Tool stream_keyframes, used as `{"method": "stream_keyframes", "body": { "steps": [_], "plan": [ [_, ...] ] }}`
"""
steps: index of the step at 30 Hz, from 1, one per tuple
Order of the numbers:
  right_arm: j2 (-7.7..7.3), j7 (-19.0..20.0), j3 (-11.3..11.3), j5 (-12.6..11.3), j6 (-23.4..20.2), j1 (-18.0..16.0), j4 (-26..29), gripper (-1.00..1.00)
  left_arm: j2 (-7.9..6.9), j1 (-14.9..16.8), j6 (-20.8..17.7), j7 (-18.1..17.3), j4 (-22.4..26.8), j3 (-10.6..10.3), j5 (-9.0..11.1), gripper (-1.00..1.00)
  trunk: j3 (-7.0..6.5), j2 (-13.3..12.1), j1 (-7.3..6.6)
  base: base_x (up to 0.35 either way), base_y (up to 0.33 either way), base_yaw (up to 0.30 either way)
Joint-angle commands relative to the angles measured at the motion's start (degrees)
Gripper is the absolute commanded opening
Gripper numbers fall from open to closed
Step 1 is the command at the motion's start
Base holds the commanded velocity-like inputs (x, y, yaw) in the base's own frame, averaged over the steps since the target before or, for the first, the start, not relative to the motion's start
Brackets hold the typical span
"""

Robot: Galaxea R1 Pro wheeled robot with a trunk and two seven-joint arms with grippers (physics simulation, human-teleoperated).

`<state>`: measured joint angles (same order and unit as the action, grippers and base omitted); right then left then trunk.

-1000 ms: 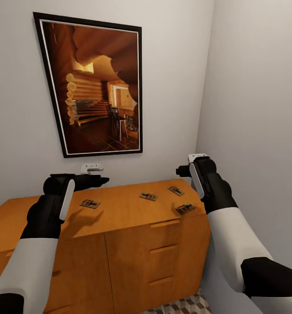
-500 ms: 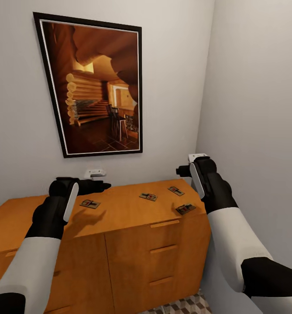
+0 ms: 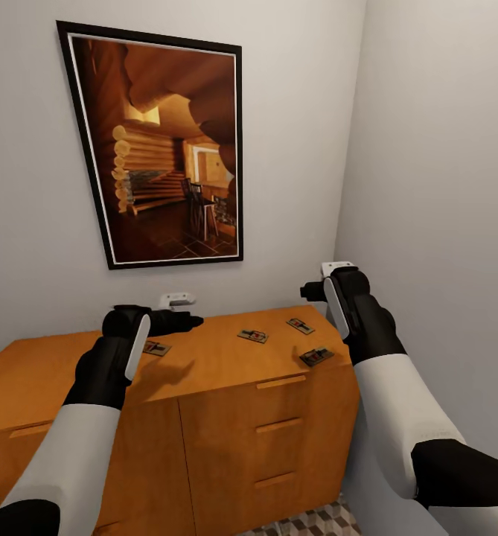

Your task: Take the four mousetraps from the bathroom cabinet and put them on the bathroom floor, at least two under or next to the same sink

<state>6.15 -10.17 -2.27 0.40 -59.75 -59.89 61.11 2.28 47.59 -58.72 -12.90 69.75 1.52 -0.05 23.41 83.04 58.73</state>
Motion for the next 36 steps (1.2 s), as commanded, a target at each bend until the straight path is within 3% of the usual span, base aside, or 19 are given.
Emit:
{"method": "stream_keyframes", "body": {
  "steps": [1,16,26,36],
  "plan": [
    [-0.04,-0.1,-0.1,0.0,-0.3,0.0,0.1,1.0,0.33,0.0,-0.3,-0.1,0.0,0.0,-0.1,1.0,0.07,0.0,0.0,0.0,0.0,0.0],
    [-1.22,-0.1,0.1,0.0,-0.3,-1.2,5.0,1.0,3.33,0.0,0.0,0.2,-1.1,-4.3,-0.2,1.0,0.07,0.0,0.0,0.0,0.0,0.0],
    [-1.25,-0.1,-0.1,-0.3,-0.3,-1.6,10.1,1.0,3.72,0.0,0.1,0.2,-0.8,-5.0,-0.2,1.0,0.05,0.0,0.0,0.0,0.0,-0.006],
    [-1.2,-0.1,-0.2,-0.3,-0.3,-1.6,11.9,1.0,3.89,0.0,0.1,0.2,-0.9,-5.2,-0.1,1.0,-0.26,0.0,0.0,0.0,0.0,-0.125]
  ]
}}
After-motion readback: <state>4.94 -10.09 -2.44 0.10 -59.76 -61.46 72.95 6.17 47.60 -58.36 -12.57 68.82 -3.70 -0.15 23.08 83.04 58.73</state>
